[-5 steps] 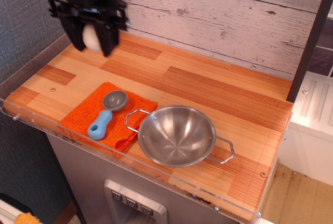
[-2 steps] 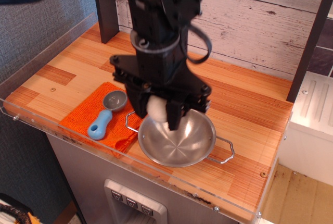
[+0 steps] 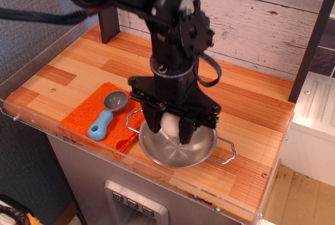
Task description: Place the sushi in the pot.
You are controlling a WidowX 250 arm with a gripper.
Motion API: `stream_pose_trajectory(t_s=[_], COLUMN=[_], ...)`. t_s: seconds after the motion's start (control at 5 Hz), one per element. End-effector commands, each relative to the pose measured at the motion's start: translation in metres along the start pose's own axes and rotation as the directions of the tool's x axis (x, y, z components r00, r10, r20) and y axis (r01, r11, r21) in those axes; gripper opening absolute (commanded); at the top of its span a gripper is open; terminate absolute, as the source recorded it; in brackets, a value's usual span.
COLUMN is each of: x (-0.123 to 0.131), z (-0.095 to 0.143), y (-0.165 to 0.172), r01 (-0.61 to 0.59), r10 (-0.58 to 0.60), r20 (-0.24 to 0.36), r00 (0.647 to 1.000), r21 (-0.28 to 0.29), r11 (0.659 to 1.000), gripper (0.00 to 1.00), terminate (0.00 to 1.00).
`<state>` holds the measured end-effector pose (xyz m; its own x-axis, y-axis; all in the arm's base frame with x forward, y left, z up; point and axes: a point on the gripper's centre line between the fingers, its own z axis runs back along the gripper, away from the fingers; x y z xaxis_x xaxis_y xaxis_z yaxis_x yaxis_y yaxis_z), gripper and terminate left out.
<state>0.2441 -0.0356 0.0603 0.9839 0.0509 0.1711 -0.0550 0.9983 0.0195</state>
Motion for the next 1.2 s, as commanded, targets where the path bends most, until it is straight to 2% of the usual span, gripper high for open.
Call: stream_pose_trajectory(t_s=[0.0,0.2,0.6,0.8,1.0], x=[0.000,0.004,0.018,0.042,0.055], z=[-0.004,0.003,0.017,0.032,0.035], y=[0.005,0.006,0.022,0.046,0.066], r01=[-0.016,-0.005,-0.018,-0.013,-0.024], r10=[0.016,0.004,0.019,0.014,0.024], r20=[-0.010,-0.017,0.012,0.040,0.033], r00=[1.000,1.000,1.000,0.999,0.999], r21=[-0.064,-0.063,-0.083,-0.029,-0.005], r11=[0.998,0.998,0.996,0.999,1.000], gripper=[0.00,1.00,1.00,1.00,1.00], terminate=[0.00,0.00,0.00,0.00,0.00])
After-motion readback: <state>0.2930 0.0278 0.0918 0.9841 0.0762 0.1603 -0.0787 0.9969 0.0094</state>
